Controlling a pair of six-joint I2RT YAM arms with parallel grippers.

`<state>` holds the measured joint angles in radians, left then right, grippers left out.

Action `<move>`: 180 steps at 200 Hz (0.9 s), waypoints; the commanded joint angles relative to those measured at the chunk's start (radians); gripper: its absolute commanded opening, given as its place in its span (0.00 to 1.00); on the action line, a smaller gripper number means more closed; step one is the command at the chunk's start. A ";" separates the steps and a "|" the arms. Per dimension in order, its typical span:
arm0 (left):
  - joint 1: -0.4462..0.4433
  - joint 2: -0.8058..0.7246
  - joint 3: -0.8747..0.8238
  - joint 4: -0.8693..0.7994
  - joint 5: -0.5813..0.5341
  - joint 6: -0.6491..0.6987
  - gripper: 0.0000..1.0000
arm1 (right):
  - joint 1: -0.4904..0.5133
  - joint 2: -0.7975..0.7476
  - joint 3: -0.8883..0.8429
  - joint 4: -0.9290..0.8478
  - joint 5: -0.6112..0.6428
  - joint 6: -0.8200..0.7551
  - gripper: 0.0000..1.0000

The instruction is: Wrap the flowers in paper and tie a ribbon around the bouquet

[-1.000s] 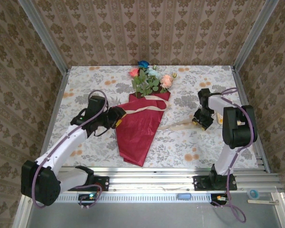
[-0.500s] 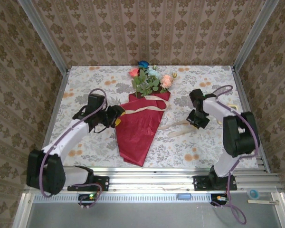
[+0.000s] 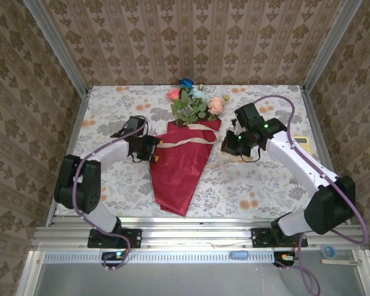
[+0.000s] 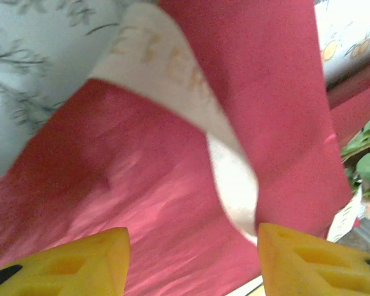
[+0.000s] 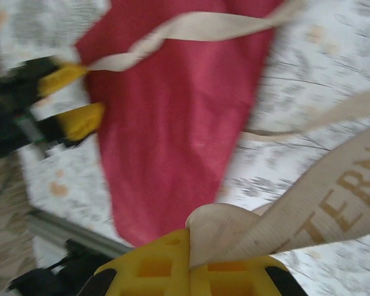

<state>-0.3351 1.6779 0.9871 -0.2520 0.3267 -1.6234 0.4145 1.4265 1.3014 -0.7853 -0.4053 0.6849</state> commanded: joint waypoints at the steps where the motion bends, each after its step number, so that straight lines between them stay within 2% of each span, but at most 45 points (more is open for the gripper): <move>1: 0.011 0.059 0.049 0.062 -0.028 -0.087 0.56 | 0.034 0.025 -0.004 0.061 -0.132 0.042 0.00; 25: 0.010 0.118 0.103 0.011 0.005 -0.062 0.53 | 0.049 0.029 0.015 0.086 -0.115 0.079 0.00; 46: 0.008 0.117 0.090 -0.019 0.004 -0.074 0.46 | 0.058 0.033 0.031 0.138 -0.116 0.140 0.00; 94: 0.028 0.148 0.065 0.077 0.042 -0.086 0.15 | 0.131 0.071 0.055 0.232 -0.103 0.211 0.00; 112: 0.028 0.136 0.061 0.081 0.040 -0.072 0.00 | 0.142 0.090 0.091 0.234 -0.086 0.241 0.00; 180: 0.025 0.052 -0.003 0.156 0.067 -0.050 0.00 | 0.168 0.155 0.154 0.425 0.027 0.525 0.00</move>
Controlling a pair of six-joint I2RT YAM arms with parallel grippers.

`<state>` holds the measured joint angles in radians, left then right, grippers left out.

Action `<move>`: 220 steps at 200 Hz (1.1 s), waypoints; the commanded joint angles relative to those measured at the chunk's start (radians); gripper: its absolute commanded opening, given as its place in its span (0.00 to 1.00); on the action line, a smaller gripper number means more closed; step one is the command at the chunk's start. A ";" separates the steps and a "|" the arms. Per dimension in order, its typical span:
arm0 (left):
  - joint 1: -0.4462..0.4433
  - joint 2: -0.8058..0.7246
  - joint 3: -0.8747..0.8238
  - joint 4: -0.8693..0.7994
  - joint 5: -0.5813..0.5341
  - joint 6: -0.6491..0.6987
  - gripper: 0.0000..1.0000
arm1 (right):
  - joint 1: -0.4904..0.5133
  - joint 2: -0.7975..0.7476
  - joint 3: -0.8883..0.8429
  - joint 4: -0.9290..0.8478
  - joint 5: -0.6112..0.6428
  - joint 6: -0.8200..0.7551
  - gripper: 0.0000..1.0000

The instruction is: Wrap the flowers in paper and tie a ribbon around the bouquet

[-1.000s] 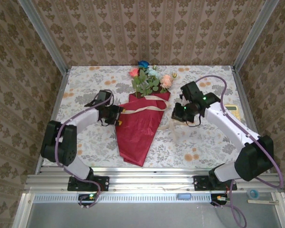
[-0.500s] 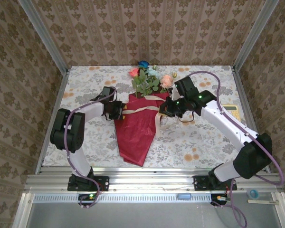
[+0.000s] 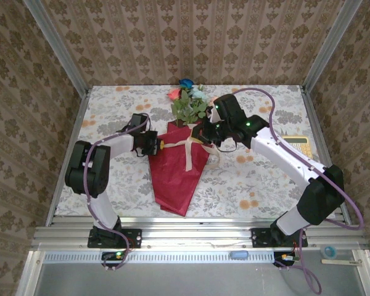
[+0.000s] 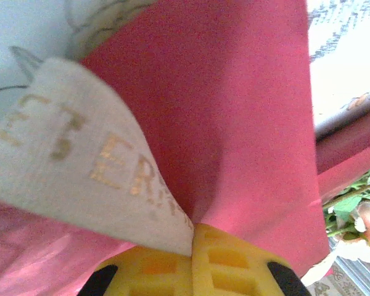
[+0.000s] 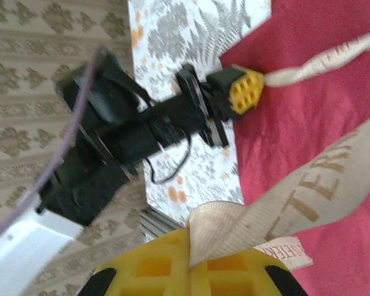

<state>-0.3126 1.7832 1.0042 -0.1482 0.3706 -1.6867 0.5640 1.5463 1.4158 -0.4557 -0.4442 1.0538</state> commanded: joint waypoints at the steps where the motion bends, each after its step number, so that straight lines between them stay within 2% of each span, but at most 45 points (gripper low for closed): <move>1: 0.003 -0.054 -0.023 0.056 0.024 0.013 0.00 | 0.018 0.038 0.039 0.101 0.067 0.163 0.00; 37: -0.006 -0.053 -0.069 0.181 0.056 0.003 0.00 | 0.060 0.125 0.137 0.168 0.098 0.301 0.00; 89: -0.016 -0.088 -0.170 0.327 0.067 -0.007 0.00 | 0.060 0.246 0.280 0.118 0.273 0.299 0.00; 155: -0.029 -0.181 -0.248 0.380 0.065 -0.013 0.00 | 0.005 0.442 0.394 0.058 0.225 0.296 0.00; 220: -0.038 -0.225 -0.276 0.372 0.073 -0.011 0.00 | -0.034 0.517 0.423 -0.010 0.199 0.255 0.00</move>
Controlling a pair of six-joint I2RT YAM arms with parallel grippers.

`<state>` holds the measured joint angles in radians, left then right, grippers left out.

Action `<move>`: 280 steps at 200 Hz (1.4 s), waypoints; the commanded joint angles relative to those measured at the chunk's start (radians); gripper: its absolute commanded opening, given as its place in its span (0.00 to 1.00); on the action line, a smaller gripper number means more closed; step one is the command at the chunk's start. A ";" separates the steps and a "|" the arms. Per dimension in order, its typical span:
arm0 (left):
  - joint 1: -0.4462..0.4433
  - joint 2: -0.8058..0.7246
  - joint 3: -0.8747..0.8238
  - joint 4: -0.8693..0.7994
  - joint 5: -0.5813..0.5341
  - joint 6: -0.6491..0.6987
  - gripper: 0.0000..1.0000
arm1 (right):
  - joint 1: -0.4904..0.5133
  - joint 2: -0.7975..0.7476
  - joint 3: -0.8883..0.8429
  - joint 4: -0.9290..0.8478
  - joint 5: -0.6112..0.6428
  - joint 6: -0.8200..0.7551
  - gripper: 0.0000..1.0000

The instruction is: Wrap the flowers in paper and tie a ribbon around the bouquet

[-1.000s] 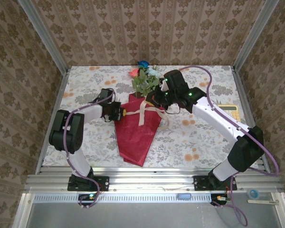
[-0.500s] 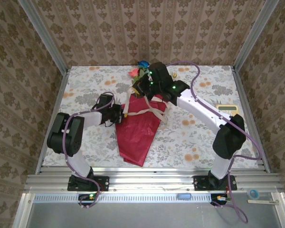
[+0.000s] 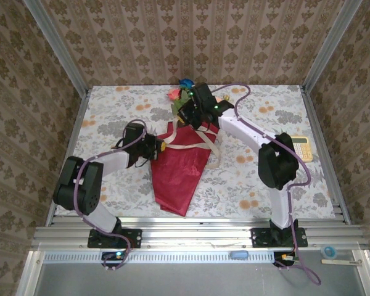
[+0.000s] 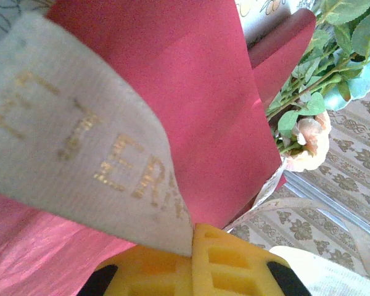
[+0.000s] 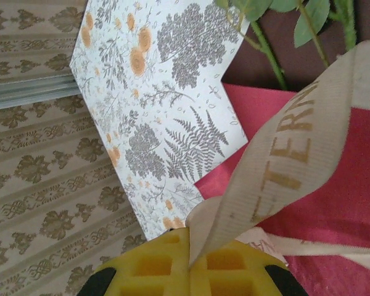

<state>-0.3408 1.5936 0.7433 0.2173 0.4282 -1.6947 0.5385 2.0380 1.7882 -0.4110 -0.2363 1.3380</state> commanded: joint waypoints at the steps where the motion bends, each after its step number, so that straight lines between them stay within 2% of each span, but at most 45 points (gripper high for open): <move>1: -0.010 -0.036 -0.016 0.008 0.016 -0.003 0.00 | -0.009 0.026 0.051 -0.057 -0.010 -0.029 0.00; 36: -0.015 -0.037 -0.024 0.028 0.022 -0.005 0.00 | -0.017 0.039 0.034 -0.084 -0.025 -0.050 0.00; 122: -0.025 -0.045 -0.047 0.033 0.018 -0.011 0.00 | -0.109 0.033 0.005 -0.050 -0.021 -0.051 0.00; 179: -0.023 -0.018 -0.018 0.043 0.025 0.001 0.00 | -0.067 0.062 0.002 -0.117 -0.080 -0.064 0.00; 231: -0.022 -0.009 0.000 0.044 0.030 0.019 0.00 | -0.055 0.097 0.029 -0.251 -0.137 -0.155 0.00; 280: -0.023 0.004 0.022 0.047 0.040 0.029 0.00 | -0.003 0.134 0.049 -0.325 -0.150 -0.208 0.00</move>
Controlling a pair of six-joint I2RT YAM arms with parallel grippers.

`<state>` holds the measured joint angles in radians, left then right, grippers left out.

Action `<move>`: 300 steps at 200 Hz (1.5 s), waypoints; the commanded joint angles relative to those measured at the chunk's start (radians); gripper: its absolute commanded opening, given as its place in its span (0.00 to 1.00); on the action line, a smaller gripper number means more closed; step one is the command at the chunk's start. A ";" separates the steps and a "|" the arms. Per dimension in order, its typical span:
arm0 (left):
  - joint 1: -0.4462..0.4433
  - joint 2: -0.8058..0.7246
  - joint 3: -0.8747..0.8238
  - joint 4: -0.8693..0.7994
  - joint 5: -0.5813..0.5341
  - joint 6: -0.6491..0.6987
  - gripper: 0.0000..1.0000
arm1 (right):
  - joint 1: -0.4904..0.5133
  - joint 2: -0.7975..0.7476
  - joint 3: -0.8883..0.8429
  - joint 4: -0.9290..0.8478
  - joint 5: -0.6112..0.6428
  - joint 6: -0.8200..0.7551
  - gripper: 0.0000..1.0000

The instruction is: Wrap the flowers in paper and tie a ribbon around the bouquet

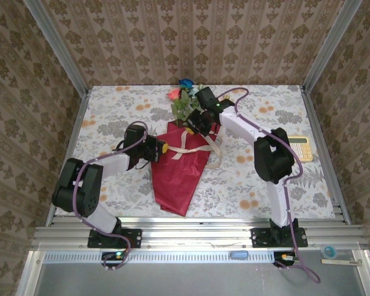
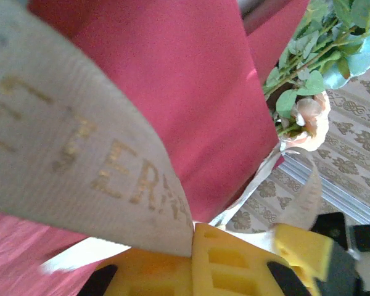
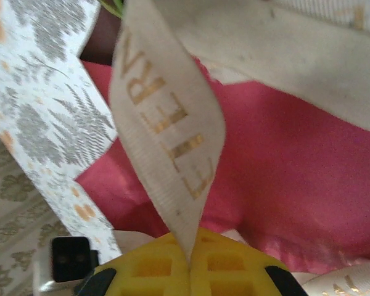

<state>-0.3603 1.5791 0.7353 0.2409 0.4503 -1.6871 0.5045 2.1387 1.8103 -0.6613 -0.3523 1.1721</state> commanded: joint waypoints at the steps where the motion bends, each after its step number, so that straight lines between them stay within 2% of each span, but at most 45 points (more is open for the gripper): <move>1: -0.003 0.018 0.030 0.025 0.018 0.020 0.00 | 0.032 0.035 0.027 -0.075 -0.035 -0.043 0.00; 75: 0.002 0.067 0.059 0.041 0.037 0.031 0.00 | 0.076 0.177 0.221 -0.221 -0.077 -0.119 0.00; 87: 0.006 0.085 0.071 0.036 0.043 0.044 0.00 | 0.076 0.162 0.219 -0.241 -0.070 -0.134 0.09; 101: 0.010 0.110 0.092 0.022 0.055 0.067 0.00 | 0.072 0.140 0.222 -0.280 -0.038 -0.154 0.25; 109: 0.014 0.123 0.110 0.000 0.071 0.090 0.07 | 0.067 0.128 0.228 -0.299 -0.023 -0.169 0.33; 123: 0.018 0.133 0.156 -0.084 0.098 0.157 0.33 | 0.052 0.111 0.259 -0.359 0.013 -0.203 0.40; 131: 0.018 0.125 0.193 -0.170 0.106 0.214 0.43 | 0.042 0.102 0.280 -0.394 0.040 -0.226 0.43; 140: 0.020 0.109 0.235 -0.276 0.100 0.284 0.51 | 0.028 0.087 0.298 -0.426 0.068 -0.250 0.47; 149: 0.019 0.083 0.272 -0.366 0.087 0.349 0.54 | 0.014 0.064 0.302 -0.442 0.091 -0.269 0.49; 185: 0.015 0.020 0.396 -0.776 0.005 0.618 0.53 | -0.068 -0.003 0.288 -0.474 0.119 -0.331 0.52; 210: -0.023 0.036 0.468 -0.995 -0.054 0.860 0.45 | -0.136 -0.053 0.202 -0.434 0.130 -0.393 0.50; 234: -0.088 0.083 0.500 -1.062 -0.077 1.023 0.42 | -0.205 -0.067 0.115 -0.396 0.108 -0.459 0.48; 259: -0.186 0.173 0.583 -1.115 -0.169 1.125 0.44 | -0.260 -0.046 0.064 -0.386 0.078 -0.500 0.45; 300: -0.238 0.319 0.692 -1.132 -0.276 1.149 0.47 | -0.293 -0.035 0.019 -0.351 0.068 -0.518 0.46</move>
<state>-0.5945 1.8420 1.3727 -0.8215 0.2840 -0.6193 0.2104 2.0960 1.8488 -1.0374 -0.2623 0.6949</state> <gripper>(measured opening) 0.464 0.462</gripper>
